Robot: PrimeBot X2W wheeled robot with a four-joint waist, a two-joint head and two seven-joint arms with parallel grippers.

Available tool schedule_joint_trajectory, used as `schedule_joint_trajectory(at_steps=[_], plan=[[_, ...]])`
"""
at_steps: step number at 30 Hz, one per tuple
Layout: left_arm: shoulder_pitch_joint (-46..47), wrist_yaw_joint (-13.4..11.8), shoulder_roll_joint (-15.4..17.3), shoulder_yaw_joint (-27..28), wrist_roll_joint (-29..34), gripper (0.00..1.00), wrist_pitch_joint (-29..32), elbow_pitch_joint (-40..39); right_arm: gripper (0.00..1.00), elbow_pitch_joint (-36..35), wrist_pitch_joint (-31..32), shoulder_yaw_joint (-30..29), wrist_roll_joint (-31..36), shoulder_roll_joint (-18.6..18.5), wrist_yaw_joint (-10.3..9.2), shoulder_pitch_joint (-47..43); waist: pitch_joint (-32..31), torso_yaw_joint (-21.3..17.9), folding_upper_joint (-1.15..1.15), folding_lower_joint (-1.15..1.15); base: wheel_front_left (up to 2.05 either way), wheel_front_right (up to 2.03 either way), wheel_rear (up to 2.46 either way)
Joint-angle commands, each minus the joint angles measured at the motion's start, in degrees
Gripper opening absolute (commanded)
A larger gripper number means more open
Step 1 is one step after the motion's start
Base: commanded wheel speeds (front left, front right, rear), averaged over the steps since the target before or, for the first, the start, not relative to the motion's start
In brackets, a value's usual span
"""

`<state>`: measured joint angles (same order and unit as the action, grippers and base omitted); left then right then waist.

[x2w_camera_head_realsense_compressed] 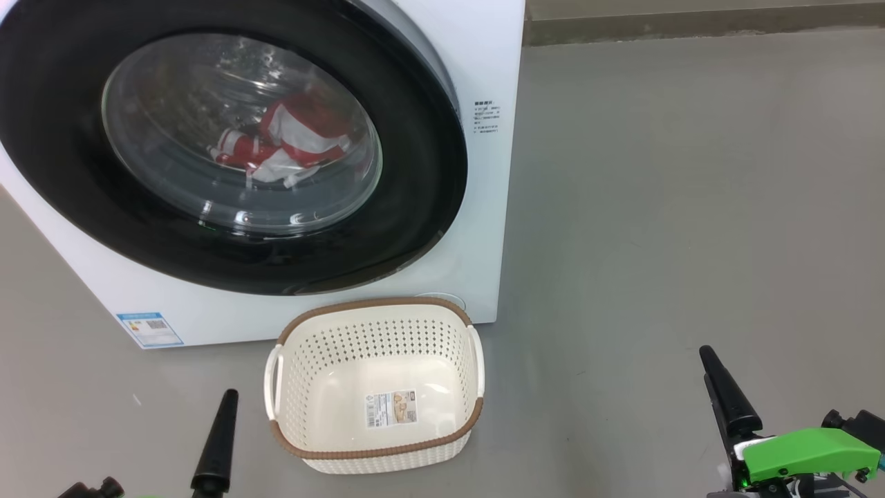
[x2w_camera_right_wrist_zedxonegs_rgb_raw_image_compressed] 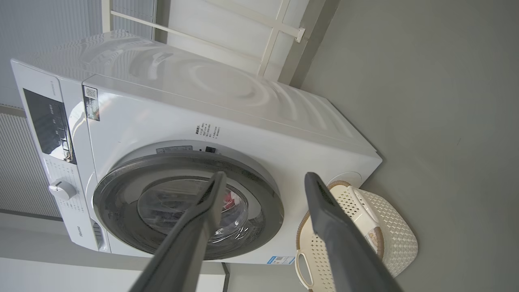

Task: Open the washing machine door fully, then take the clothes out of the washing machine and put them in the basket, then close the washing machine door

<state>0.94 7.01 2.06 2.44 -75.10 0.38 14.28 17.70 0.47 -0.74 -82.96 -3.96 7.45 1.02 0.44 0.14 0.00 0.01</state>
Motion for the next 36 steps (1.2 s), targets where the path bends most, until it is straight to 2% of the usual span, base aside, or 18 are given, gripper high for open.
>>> schedule_joint_trajectory(at_steps=[1, 8, 36], plan=[[0.51, 0.16, 1.0, 0.49, 0.59, 1.0, -0.26, -1.85, 1.0, -1.3, -0.32, 0.41, 0.75, -1.01, 0.01, 1.45, -0.01, 0.0, 0.0, -0.01, 0.0, 0.0, 0.0], [0.07, 0.18, 1.19, 0.03, 7.24, 1.0, -1.44, -2.43, 1.0, -0.86, -1.51, 1.95, 4.81, -1.74, 0.01, 1.65, -0.04, -0.04, 0.0, -0.01, 0.0, 0.0, 0.0], [-0.96, 0.24, 1.32, 0.0, 33.46, 1.0, -6.31, -4.58, 1.0, -0.94, -6.39, 3.27, 30.76, -2.76, 0.02, 1.24, 0.16, -0.19, 0.0, -0.01, 0.0, 0.0, 0.0]])
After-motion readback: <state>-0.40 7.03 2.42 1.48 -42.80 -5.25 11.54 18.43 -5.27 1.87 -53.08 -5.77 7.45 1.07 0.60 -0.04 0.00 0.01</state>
